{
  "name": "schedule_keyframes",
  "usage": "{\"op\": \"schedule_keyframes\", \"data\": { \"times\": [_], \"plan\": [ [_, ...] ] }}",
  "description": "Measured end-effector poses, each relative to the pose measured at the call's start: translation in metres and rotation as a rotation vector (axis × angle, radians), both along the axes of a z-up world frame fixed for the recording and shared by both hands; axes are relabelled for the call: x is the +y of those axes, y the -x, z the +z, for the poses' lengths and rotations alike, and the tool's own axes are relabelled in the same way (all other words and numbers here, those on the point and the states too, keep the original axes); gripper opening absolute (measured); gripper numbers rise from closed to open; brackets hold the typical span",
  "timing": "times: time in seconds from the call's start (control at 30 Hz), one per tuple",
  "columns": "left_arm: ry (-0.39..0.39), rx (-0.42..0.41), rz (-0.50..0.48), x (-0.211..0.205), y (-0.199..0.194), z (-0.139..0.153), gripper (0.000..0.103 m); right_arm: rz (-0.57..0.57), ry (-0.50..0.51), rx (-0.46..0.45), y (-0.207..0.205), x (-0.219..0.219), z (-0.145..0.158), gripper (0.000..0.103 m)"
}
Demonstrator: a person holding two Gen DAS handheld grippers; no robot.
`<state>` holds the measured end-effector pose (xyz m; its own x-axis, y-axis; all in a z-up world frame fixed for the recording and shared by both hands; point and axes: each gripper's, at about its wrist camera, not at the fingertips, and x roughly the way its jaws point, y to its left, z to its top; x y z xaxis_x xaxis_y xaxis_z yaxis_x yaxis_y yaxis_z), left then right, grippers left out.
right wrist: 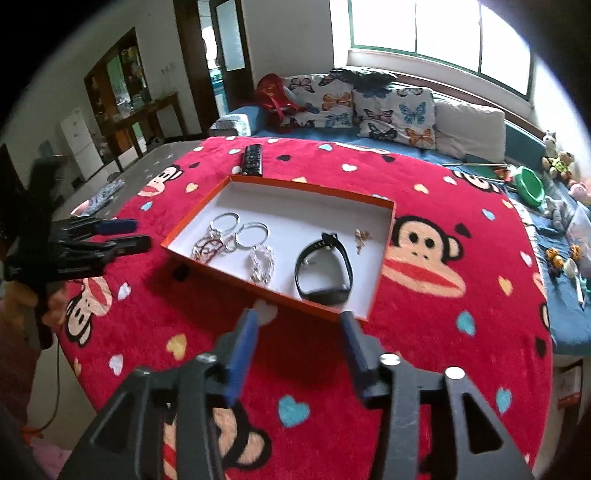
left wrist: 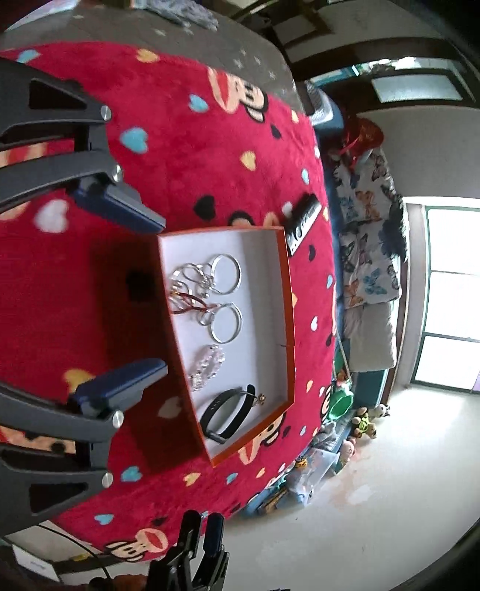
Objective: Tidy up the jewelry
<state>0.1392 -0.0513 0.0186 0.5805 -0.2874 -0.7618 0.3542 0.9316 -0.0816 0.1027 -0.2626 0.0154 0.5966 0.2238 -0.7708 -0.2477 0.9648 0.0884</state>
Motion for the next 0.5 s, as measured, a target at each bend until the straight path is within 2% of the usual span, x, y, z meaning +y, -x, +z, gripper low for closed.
{"op": "schedule_keyframes", "data": {
  "times": [0.07,0.17,0.37,0.5],
  "plan": [
    [-0.012,-0.018,0.021,0.004,0.018,0.003,0.078,-0.028,-0.021,0.003,0.007,-0.003,-0.004,0.055],
    [-0.006,-0.022,0.05,0.011,0.043,0.004,0.085,-0.07,-0.019,0.008,0.015,-0.004,-0.012,0.057],
    [-0.006,-0.026,0.11,0.02,0.084,-0.005,0.085,-0.128,0.038,0.015,0.031,0.007,-0.027,0.057],
    [0.018,-0.005,0.138,0.026,0.099,-0.011,0.085,-0.159,0.018,0.02,0.04,0.011,-0.035,0.057]
  ]
}}
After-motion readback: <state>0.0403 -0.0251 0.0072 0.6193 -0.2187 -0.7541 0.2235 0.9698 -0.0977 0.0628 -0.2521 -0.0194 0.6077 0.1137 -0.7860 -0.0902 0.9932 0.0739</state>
